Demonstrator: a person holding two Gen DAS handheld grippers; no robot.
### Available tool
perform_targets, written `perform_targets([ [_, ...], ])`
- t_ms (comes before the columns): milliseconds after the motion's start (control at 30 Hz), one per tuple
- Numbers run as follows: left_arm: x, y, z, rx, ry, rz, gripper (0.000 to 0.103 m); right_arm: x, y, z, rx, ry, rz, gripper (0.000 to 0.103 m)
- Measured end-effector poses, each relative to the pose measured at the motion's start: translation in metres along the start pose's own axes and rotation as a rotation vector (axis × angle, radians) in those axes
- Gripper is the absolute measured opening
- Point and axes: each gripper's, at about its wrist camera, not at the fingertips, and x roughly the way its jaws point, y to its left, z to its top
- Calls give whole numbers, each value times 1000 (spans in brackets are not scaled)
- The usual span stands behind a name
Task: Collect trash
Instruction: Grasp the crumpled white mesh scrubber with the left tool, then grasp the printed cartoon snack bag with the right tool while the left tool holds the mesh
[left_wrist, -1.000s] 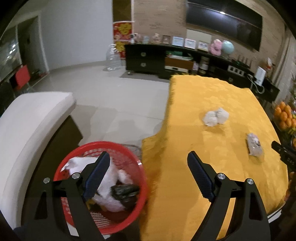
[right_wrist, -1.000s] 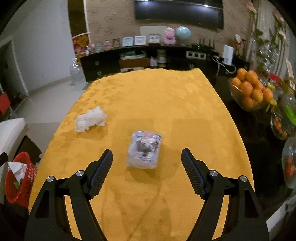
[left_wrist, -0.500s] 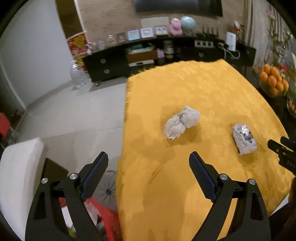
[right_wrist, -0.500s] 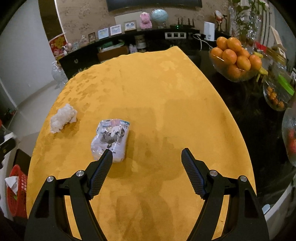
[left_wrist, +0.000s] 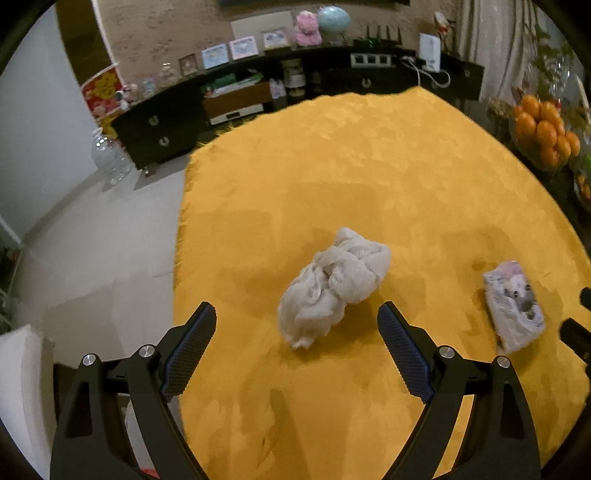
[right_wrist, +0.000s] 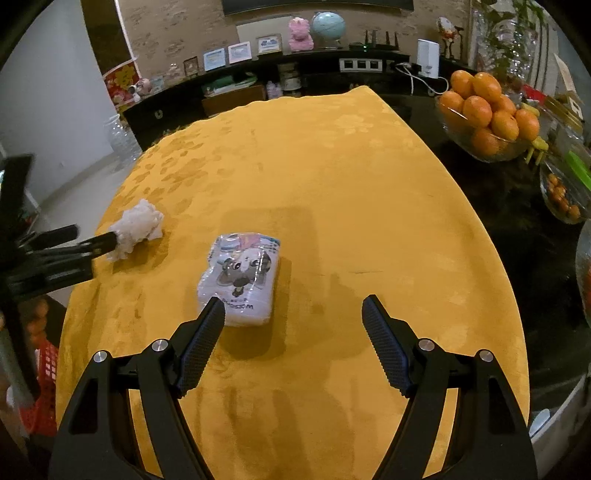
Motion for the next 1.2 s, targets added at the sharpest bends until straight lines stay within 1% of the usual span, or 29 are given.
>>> perform_targets([
  [200,27,-10,4,34,23,-31,85,5,-1,0,5,15,-1,74],
  [300,32,-11,3,20,17,-50,83,10,0,-1,9,36,11,74],
  [333,34,-12,3,15,17,-59,80,12,0,-1,10,40,13,74],
  [400,37,-14,3,13,22,-73,63,13,1,-1,9,44,16,74],
  [433,38,-15,3,13,28,-76,60,13,1,-2,6,44,17,74],
  [500,39,-18,3,18,32,-83,47,12,1,-2,4,41,17,74],
  [533,39,-19,2,16,35,-92,44,11,1,-3,4,39,15,74],
  [567,38,-19,2,10,33,-97,37,11,1,-3,4,38,14,74],
  [600,37,-19,2,3,34,-103,36,10,1,-3,2,36,14,74],
  [767,22,-19,-5,-25,24,-129,33,5,5,-3,-8,28,28,74],
  [900,-2,-15,-15,-43,9,-130,33,-1,7,0,-15,16,45,74],
  [1033,-29,-5,-24,-69,-13,-116,33,-3,13,2,-29,10,55,74],
  [1200,-57,4,-34,-91,-35,-87,33,4,19,2,-44,26,58,74],
])
